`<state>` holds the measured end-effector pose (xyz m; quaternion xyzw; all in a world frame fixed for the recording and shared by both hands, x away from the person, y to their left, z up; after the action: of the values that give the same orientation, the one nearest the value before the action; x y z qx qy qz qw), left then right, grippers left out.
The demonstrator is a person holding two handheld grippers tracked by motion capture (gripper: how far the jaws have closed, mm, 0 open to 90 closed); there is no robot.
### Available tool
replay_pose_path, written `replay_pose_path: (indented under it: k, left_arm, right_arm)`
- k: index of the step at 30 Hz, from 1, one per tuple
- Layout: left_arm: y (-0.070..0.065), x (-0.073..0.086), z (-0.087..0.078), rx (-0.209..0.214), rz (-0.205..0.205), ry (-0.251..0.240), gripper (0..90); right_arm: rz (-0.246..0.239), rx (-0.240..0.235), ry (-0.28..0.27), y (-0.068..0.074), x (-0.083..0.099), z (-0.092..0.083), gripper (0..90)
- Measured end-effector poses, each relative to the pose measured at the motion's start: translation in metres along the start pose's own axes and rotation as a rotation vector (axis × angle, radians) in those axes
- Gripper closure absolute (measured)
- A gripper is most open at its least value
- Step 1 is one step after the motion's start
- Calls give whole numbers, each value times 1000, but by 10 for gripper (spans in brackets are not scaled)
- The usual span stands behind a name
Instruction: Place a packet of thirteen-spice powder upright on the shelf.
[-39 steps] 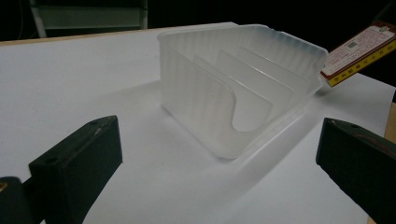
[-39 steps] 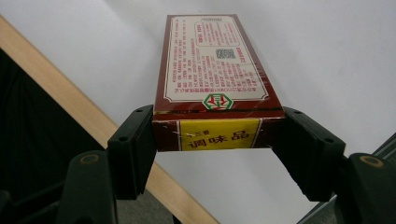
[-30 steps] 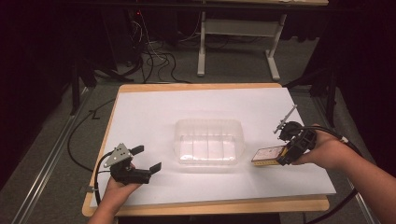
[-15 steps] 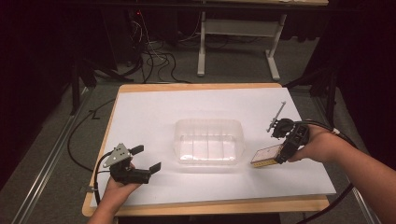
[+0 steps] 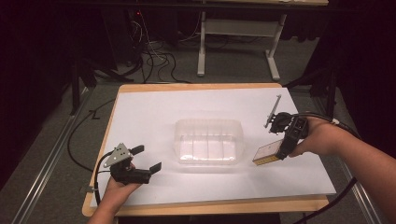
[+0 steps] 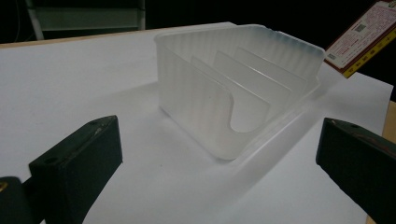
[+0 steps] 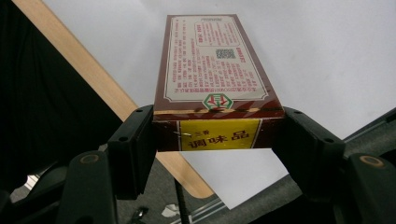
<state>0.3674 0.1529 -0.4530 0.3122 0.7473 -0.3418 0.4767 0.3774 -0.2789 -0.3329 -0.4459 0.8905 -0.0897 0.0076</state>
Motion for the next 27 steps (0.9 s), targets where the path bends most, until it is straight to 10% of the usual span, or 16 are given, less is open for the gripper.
replay_pose_path:
  k: [17, 27]
  left_arm:
    - [-1, 0, 0, 3, 2, 0, 11]
    - [0, -1, -2, 2, -4, -9, 11]
  right_arm:
    - [-56, 27, -2, 6, -28, -55, 330]
    - [-106, 28, -5, 13, -63, -52, 330]
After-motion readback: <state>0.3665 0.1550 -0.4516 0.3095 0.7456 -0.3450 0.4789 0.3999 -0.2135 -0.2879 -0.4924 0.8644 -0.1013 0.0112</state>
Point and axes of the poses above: each handheld gripper's, and its own axes: z roughly forward along the jaws, x roughly out of its underside, y roughly to its left, the point moved 5 cm from there along z, roughly forward along the jaws, and after that the axes turned 5 degrees about x, right-handed, at the moved point
